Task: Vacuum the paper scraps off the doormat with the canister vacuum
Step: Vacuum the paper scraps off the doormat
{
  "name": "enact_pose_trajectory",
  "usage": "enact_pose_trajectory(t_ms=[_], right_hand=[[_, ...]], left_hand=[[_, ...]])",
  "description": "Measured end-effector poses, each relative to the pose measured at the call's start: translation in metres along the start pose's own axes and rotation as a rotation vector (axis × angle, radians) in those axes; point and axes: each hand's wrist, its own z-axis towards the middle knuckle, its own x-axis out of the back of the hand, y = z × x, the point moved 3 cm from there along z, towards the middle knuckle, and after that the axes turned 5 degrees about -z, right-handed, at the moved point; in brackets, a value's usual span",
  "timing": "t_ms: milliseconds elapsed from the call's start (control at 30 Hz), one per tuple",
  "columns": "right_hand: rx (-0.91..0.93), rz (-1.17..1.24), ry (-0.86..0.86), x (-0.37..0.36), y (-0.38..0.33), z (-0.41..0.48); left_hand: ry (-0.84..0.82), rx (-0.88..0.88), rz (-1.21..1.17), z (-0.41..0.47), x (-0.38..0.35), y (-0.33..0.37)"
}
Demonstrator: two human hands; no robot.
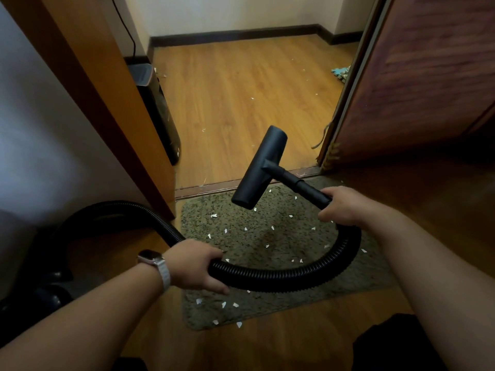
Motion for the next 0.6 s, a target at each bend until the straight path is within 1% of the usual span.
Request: enact_pose_trajectory(t_ms=[33,100,200,267,333,433,533,600], right_hand=[[0.02,-0.016,-0.024,-0.002,0.001,0.0],[0.061,-0.048,-0.04,-0.008,0.0,0.002],[0.131,-0.105,-0.001,-0.018,-0.006,0.004],[0.176,-0.158,0.033,-0.025,-0.011,0.005],[0.196,-0.217,0.041,-0.032,-0.013,0.007],[0.2,-0.364,0.032,-0.039,-0.017,0.009],[0.2,-0.537,0.031,-0.047,-0.02,0.011],[0.197,-0.584,0.03,-0.052,-0.021,0.012]], left_hand=[[0.012,0.002,0.012,-0.002,0.0,-0.005],[-0.021,-0.03,0.006,-0.004,-0.006,0.007],[-0.092,-0.119,-0.003,-0.006,-0.033,0.051],[-0.102,-0.161,-0.029,-0.007,-0.046,0.078],[-0.072,-0.218,-0.073,-0.006,-0.046,0.098],[0.02,-0.295,-0.102,-0.004,-0.035,0.117],[0.122,-0.335,-0.052,-0.003,-0.031,0.12],[0.127,-0.364,-0.033,-0.002,-0.032,0.114]])
